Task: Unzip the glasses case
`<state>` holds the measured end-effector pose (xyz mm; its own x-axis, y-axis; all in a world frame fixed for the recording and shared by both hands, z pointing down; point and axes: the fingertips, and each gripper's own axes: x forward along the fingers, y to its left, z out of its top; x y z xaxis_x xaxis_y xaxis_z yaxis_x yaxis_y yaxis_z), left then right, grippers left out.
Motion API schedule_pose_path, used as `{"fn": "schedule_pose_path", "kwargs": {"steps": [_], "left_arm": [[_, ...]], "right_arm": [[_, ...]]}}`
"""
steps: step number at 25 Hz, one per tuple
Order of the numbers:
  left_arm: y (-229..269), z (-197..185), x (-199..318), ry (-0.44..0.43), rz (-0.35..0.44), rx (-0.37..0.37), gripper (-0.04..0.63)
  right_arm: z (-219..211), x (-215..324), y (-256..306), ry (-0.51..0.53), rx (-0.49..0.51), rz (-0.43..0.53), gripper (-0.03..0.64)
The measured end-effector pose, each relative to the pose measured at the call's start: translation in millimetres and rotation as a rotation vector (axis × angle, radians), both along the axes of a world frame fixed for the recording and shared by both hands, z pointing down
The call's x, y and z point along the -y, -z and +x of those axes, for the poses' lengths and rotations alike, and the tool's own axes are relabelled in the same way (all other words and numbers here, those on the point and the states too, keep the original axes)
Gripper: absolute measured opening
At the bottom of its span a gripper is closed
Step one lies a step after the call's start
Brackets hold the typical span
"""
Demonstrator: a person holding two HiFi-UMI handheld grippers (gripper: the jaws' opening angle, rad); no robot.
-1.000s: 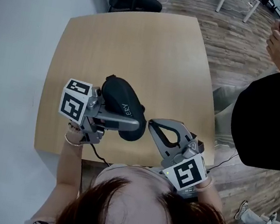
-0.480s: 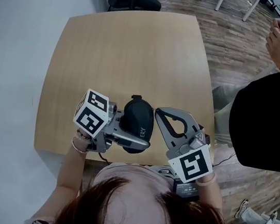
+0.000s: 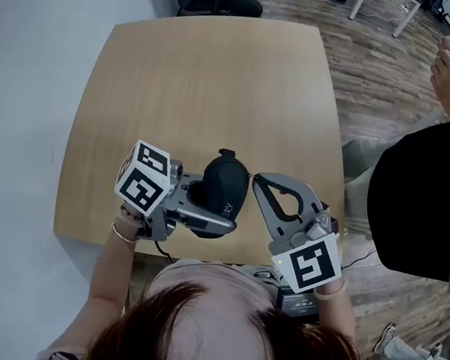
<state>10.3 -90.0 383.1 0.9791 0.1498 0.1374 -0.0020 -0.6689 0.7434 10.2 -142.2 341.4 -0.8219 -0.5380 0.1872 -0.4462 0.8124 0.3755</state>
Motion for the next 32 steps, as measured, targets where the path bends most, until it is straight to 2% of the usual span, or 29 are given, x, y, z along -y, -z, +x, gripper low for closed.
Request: {"fn": "schedule_pose_path", "kwargs": {"steps": [13, 19, 27, 32], "left_arm": [[-11, 0, -9, -0.046, -0.051, 0.017, 0.245], [-18, 0, -17, -0.113, -0.104, 0.027, 0.242], [-21, -1, -27, -0.176, -0.189, 0.002, 0.242], [-25, 0, -32, -0.231, -0.228, 0.017, 0.238]], "right_arm": [[-1, 1, -5, 0.003, -0.026, 0.001, 0.015], [-2, 0, -10, 0.016, -0.056, 0.007, 0.015], [-6, -1, -15, 0.036, -0.083, 0.012, 0.015], [-6, -1, -20, 0.058, -0.111, 0.011, 0.015]]}}
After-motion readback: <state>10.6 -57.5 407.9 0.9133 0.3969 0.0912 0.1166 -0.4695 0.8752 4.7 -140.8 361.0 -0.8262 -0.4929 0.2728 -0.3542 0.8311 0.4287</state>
